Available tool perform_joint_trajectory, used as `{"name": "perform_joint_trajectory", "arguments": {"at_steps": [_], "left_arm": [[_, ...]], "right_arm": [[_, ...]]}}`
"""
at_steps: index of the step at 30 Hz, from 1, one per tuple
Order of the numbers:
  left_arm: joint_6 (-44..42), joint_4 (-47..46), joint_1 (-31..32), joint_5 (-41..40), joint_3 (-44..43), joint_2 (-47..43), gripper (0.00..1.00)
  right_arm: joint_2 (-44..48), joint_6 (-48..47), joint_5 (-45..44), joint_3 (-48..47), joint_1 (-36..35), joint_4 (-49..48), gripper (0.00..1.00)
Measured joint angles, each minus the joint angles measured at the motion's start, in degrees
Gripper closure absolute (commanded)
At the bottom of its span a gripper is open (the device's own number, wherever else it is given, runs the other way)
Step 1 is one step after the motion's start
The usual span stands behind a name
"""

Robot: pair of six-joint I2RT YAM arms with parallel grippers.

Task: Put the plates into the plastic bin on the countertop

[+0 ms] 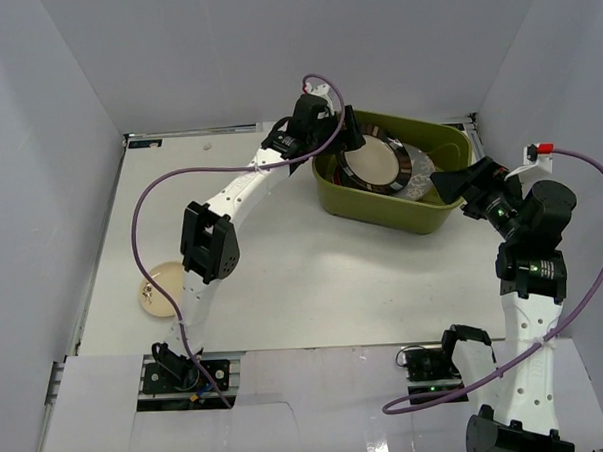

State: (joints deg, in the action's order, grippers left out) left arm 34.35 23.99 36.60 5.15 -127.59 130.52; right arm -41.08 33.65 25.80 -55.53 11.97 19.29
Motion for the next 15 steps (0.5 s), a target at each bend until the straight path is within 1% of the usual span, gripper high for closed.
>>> {"name": "perform_joint_trajectory", "arguments": {"at_steps": [2, 6, 11, 13, 15], "left_arm": [[-3.10, 1.95, -0.11, 0.87, -1.07, 0.17, 0.02], [-6.19, 3.17, -0.15, 3.37, -3.78, 0.42, 0.02], [-8.24, 4.07, -0.09, 6.47, -3.52, 0.44, 0.02], [-9.35, 5.31, -0.07, 6.71, -3.52, 0.44, 0.02], [-10.56, 6.58, 0.02, 6.40, -3.52, 0.44, 0.02]], "right_arm": [[0.24, 0.04, 0.44, -0.20, -0.07, 0.59, 0.07], [1.01, 0.22, 1.14, -0.24, -0.15, 1.25, 0.07], [1.42, 0.39, 1.90, -0.83, -0.26, 2.05, 0.06], [1.40, 0.33, 2.08, -1.07, -0.39, 2.36, 0.06], [1.40, 0.20, 2.32, -1.33, -0.46, 3.08, 0.04]]}}
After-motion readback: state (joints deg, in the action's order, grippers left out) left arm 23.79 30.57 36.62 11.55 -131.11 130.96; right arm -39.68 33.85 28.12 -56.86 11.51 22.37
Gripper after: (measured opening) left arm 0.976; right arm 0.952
